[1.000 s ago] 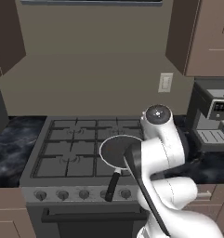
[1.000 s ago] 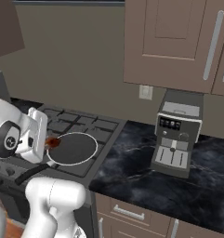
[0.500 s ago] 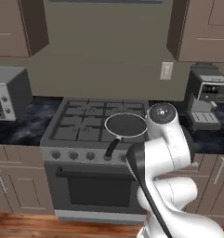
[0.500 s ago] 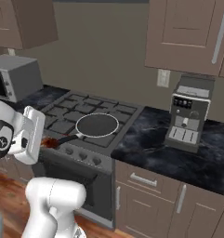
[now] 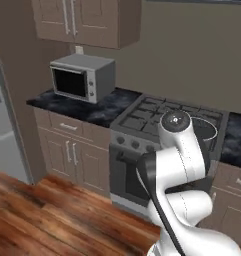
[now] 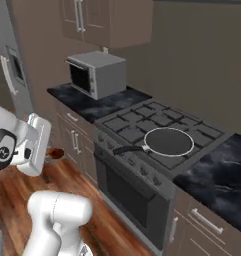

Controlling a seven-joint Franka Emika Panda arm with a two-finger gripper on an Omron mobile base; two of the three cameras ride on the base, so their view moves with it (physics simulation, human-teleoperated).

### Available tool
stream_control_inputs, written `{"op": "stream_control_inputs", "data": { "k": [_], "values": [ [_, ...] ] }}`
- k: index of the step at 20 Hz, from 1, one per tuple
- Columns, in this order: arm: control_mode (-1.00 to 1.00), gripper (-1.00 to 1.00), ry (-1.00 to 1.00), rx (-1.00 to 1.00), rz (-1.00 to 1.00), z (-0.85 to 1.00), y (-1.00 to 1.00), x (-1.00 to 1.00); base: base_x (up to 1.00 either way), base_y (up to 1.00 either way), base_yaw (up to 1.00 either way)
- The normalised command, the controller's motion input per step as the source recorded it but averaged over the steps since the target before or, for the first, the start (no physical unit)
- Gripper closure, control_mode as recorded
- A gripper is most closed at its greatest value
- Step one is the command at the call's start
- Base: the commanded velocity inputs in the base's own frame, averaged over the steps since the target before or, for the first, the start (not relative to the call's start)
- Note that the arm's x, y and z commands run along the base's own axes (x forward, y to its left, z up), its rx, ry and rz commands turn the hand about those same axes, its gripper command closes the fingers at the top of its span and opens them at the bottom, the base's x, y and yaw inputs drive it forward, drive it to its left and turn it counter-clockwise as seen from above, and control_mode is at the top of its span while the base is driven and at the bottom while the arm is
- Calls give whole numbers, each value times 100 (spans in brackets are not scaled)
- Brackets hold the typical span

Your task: Take the chicken drumsticks from the pan and place one on each plate on the dining counter.

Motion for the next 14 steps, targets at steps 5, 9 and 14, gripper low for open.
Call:
{"op": "stream_control_inputs", "data": {
  "k": [5,9,14],
  "values": [
    [100,100,0,0,0,0,0,0,-3,1,89],
    [100,100,0,0,0,0,0,0,0,0,84],
    [100,100,0,0,0,0,0,0,23,0,70]
  ]
}}
